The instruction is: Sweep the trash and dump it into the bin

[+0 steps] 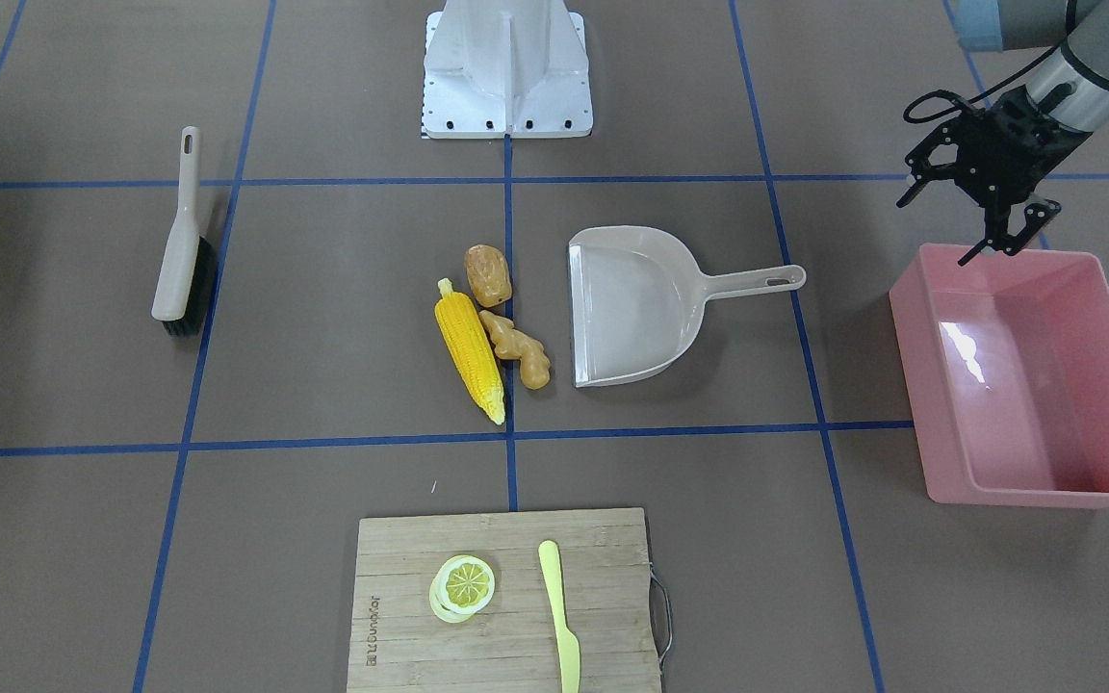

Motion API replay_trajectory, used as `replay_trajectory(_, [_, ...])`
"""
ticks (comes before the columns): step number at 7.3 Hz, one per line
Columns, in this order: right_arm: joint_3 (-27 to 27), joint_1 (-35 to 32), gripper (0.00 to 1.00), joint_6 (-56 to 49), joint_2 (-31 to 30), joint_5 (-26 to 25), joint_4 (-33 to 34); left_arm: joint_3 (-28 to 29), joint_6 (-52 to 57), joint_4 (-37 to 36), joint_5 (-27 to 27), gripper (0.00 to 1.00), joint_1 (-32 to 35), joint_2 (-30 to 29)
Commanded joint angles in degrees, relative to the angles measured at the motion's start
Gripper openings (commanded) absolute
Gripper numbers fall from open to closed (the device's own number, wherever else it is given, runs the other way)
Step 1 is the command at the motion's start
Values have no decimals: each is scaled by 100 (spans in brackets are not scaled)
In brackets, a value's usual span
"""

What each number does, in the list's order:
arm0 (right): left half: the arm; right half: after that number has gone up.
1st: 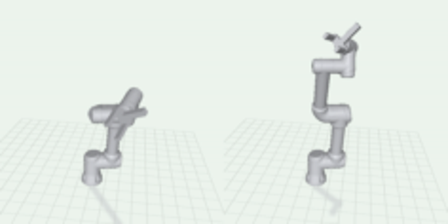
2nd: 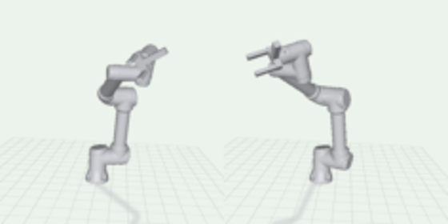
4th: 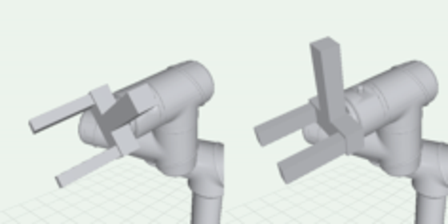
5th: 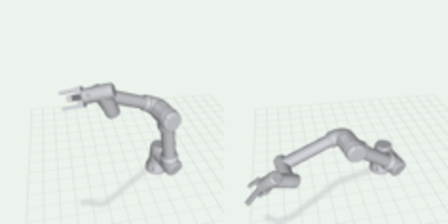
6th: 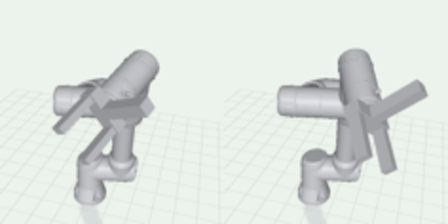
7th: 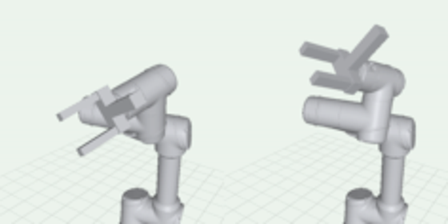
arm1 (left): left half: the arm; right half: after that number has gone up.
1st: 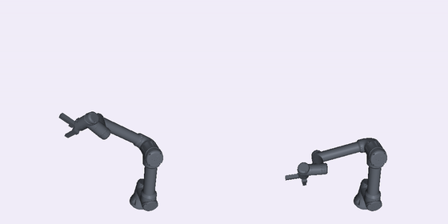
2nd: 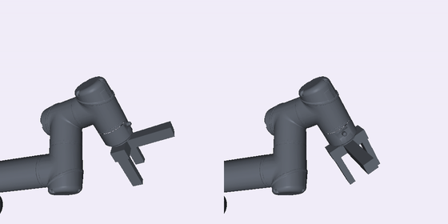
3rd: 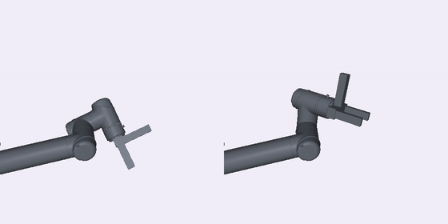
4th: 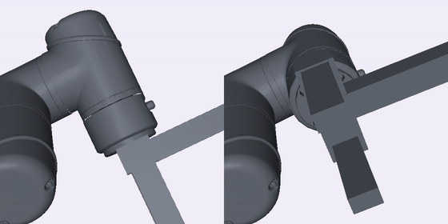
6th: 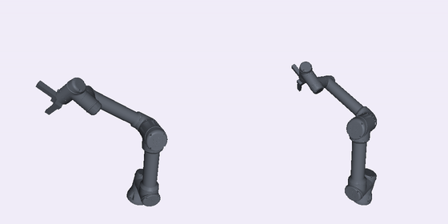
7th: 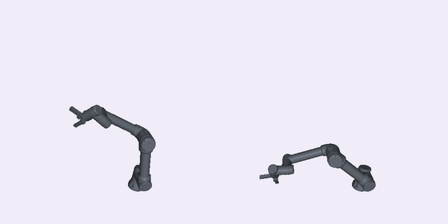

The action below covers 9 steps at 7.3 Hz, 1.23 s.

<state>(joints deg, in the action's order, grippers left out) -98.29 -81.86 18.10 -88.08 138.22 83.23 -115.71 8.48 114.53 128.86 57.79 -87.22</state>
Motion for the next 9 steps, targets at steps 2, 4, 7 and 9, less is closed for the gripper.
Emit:
replay_trajectory(2, [-839,1281,100,1990,-69,-65,-69,514,372,-245,-27,99,-514,-846])
replay_trajectory(4, [-1348,2249,100,2466,-330,-602,-157,847,1816,-500,-106,100,-523,-981])
replay_trajectory(7, [-1921,3515,100,4354,-1201,-892,-1228,631,2122,-476,-467,100,-893,-1043])
replay_trajectory(9, [-2036,4533,100,4876,-1272,-1671,-1378,568,2131,-571,-677,100,-875,-920])
